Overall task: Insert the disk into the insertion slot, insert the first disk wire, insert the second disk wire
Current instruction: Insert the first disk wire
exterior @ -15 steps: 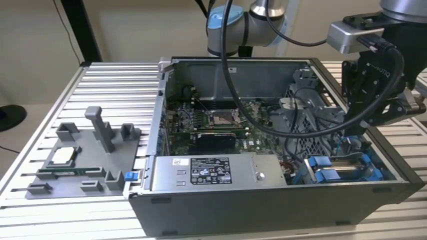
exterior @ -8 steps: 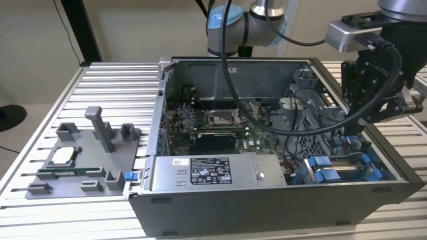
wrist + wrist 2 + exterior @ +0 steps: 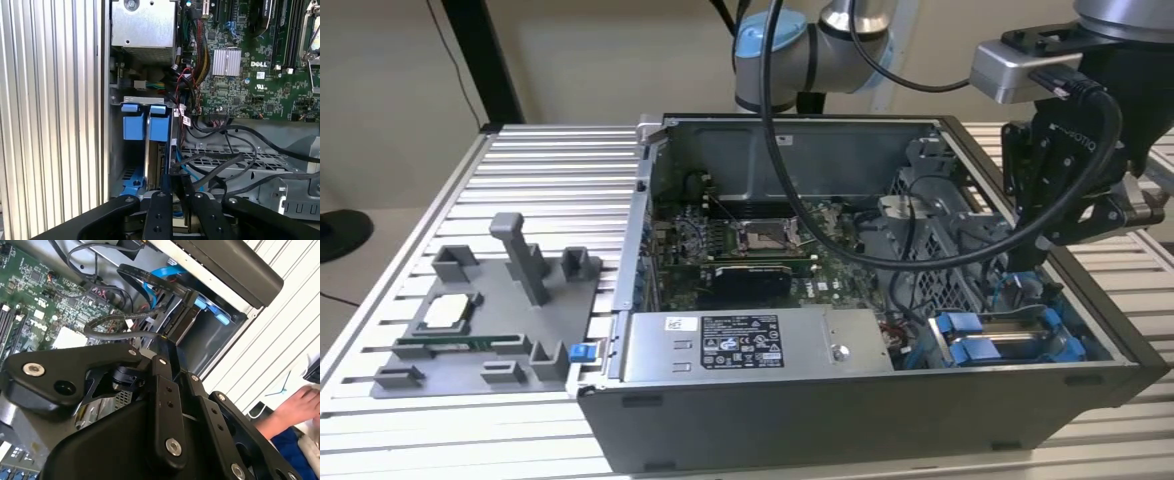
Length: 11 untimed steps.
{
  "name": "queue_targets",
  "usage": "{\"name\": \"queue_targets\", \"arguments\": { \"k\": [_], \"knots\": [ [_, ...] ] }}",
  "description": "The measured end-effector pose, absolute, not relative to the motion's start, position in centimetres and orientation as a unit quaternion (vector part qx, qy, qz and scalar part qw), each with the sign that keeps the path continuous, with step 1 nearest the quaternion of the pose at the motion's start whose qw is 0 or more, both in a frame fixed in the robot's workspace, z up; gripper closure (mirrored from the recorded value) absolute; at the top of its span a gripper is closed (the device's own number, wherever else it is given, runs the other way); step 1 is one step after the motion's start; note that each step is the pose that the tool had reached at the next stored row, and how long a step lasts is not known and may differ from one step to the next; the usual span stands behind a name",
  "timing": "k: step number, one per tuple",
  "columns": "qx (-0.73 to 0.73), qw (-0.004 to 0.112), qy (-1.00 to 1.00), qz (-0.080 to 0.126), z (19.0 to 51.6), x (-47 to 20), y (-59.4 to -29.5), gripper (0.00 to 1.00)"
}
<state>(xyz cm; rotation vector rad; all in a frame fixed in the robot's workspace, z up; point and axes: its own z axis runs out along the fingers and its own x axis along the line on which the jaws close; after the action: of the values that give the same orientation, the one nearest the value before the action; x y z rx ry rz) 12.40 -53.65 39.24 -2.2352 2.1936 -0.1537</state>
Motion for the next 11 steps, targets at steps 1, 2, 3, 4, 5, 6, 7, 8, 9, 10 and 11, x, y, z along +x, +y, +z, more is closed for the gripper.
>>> {"name": "queue_targets", "arguments": {
  "k": [1, 2, 3, 4, 5, 6, 7, 8, 9, 10, 11],
  "knots": [
    [-0.713, 0.003, 0.700, -0.049, 39.24, 12.40, -53.65, 1.00],
    [-0.713, 0.003, 0.700, -0.049, 39.24, 12.40, -53.65, 1.00],
    [-0.713, 0.003, 0.700, -0.049, 39.24, 12.40, -53.65, 1.00],
    [-0.713, 0.003, 0.700, -0.049, 39.24, 12.40, -53.65, 1.00],
    [-0.713, 0.003, 0.700, -0.049, 39.24, 12.40, -53.68, 1.00],
    [-0.713, 0.003, 0.700, -0.049, 39.24, 12.42, -53.76, 1.00],
    [-0.713, 0.003, 0.700, -0.049, 39.22, 12.50, -53.91, 1.00],
    [-0.713, 0.003, 0.700, -0.049, 39.19, 12.62, -54.06, 1.00],
    [-0.713, 0.003, 0.700, -0.049, 39.15, 12.74, -54.22, 1.00],
    [-0.713, 0.003, 0.700, -0.049, 39.09, 12.84, -54.38, 1.00],
    [-0.713, 0.003, 0.700, -0.049, 39.00, 12.90, -54.55, 1.00]
  ]
}}
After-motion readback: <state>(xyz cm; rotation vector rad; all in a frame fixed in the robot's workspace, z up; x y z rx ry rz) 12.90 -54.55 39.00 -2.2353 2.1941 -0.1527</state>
